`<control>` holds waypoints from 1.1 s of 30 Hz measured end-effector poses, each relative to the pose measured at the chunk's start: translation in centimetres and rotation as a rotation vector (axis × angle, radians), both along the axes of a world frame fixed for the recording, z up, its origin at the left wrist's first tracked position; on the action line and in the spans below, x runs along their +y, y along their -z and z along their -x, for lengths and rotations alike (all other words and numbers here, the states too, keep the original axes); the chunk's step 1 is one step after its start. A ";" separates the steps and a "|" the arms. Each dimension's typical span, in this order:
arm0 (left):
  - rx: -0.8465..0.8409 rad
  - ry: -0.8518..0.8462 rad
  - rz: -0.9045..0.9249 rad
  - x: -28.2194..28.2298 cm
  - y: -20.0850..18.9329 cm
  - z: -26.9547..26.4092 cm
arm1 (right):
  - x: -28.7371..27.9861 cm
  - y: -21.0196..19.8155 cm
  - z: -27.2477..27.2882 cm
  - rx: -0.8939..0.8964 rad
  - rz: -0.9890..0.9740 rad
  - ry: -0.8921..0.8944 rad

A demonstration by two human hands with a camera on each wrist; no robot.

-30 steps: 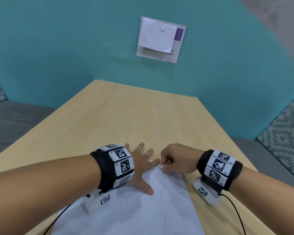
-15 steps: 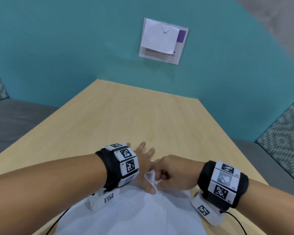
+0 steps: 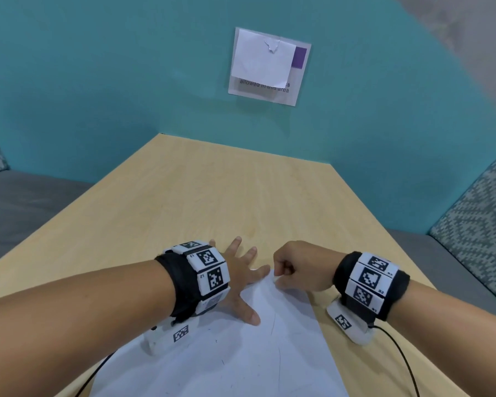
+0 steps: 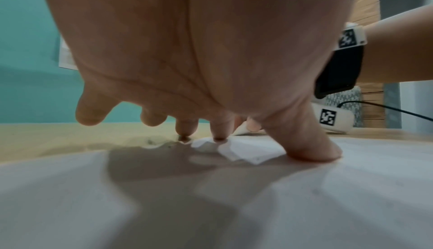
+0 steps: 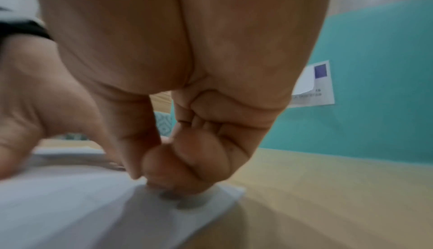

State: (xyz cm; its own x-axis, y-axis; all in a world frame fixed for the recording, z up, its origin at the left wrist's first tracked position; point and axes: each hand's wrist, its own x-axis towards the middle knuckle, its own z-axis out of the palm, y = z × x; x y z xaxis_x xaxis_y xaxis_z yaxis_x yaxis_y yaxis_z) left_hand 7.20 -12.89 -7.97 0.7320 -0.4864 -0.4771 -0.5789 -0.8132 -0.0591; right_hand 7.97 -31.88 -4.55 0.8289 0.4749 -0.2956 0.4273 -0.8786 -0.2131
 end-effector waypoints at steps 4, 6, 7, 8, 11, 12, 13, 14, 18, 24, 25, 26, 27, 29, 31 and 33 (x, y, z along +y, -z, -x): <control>-0.001 0.008 0.011 0.1 -0.1 0.0 | 0.3 0.0 0.3 0.006 0.024 -0.043; -0.024 0.018 0.005 0.1 0.0 0.2 | -0.4 -0.5 -0.3 -0.017 0.025 0.016; -0.033 0.020 0.004 0.1 0.2 0.2 | -0.6 -0.4 -0.2 -0.021 0.024 0.020; -0.036 0.018 0.005 0.1 0.2 0.2 | -0.5 -0.3 0.1 -0.015 0.024 0.000; -0.030 0.012 0.008 0.1 -0.1 0.2 | 0.0 0.2 1.4 0.037 0.012 -0.076; -0.030 0.015 0.009 0.1 -0.1 0.2 | -0.2 0.2 1.3 0.037 0.011 -0.068; -0.032 0.018 0.010 0.1 -0.1 0.3 | -0.6 0.1 1.0 0.025 0.011 -0.039; -0.036 0.021 0.012 0.1 -0.2 0.5 | -1.0 -0.1 0.6 0.015 0.012 -0.009; -0.043 0.045 0.030 -0.1 -0.8 0.6 | -1.2 0.0 0.4 0.011 0.009 0.013; -0.003 0.062 0.088 -2.1 -0.6 -0.1 | -1.4 -0.1 0.7 0.016 -0.004 0.021; -0.006 0.063 0.093 -2.1 -0.5 -0.1 | -1.1 0.0 1.1 0.023 -0.013 0.005; -0.012 0.061 0.100 -2.1 -0.4 0.0 | -0.8 0.2 1.6 0.038 -0.028 -0.024; -0.019 0.056 0.110 -2.1 -0.3 0.0 | -0.4 0.4 2.2 0.059 -0.040 -0.061; -0.024 0.047 0.119 -2.0 -0.2 0.1 | 0.0 0.2 2.7 0.092 -0.040 -0.105; -0.019 0.039 0.085 -1.9 -0.3 0.0 | -0.3 -0.4 1.8 0.070 0.002 -0.082; -0.013 0.037 0.062 -2.0 -0.4 0.0 | -0.9 -0.7 0.9 0.047 0.016 -0.027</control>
